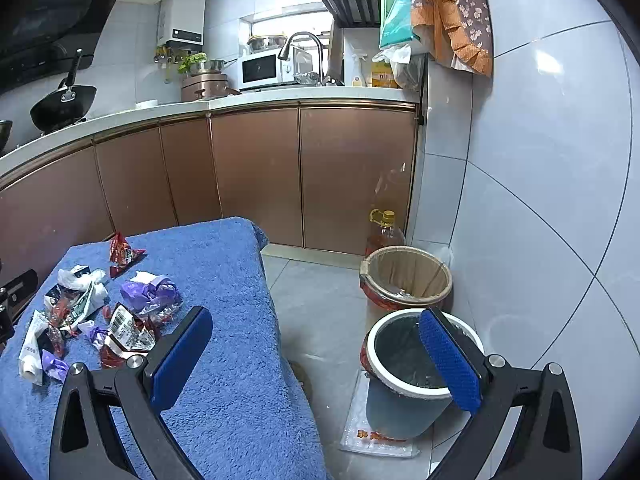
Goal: Collect trash
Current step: 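Move both tools toward the wrappers on the blue towel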
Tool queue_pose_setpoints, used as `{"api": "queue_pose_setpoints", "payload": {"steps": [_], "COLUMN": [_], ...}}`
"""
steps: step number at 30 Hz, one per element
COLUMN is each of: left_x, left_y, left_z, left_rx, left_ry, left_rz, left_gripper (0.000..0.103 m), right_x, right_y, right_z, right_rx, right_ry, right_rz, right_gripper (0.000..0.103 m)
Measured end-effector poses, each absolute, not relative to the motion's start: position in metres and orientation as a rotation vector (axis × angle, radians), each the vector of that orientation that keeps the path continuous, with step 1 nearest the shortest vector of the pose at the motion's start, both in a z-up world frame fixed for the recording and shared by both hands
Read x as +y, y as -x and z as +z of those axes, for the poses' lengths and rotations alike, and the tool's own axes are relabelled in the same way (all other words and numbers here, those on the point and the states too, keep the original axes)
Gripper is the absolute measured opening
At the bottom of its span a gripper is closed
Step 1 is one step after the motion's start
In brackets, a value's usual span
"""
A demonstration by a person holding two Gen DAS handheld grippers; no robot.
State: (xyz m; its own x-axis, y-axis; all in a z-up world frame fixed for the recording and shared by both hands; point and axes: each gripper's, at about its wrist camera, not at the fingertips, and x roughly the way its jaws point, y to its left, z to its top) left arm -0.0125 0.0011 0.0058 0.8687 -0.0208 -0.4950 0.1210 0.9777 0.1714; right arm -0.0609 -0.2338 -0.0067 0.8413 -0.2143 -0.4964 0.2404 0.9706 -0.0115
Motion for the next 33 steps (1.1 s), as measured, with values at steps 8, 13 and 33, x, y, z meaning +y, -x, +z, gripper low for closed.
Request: {"api": "queue_pose_setpoints", "payload": {"steps": [8, 13, 33], "left_x": [0.021, 0.029, 0.022], "left_y": [0.024, 0.030, 0.001], "left_z": [0.011, 0.015, 0.002], "left_rx": [0.517, 0.520, 0.551], "left_ry": [-0.125, -0.074, -0.079], "left_rz": [-0.132, -0.161, -0.185], "left_gripper": [0.085, 0.085, 0.085], "right_x": [-0.218, -0.209, -0.213], "right_y": [0.071, 0.078, 0.058], "right_z": [0.005, 0.014, 0.007], "right_rx": [0.494, 0.476, 0.469], "right_ry": [-0.022, -0.002, 0.001], "right_rz": [-0.224, -0.222, -0.215], "right_gripper": [0.103, 0.103, 0.103]}}
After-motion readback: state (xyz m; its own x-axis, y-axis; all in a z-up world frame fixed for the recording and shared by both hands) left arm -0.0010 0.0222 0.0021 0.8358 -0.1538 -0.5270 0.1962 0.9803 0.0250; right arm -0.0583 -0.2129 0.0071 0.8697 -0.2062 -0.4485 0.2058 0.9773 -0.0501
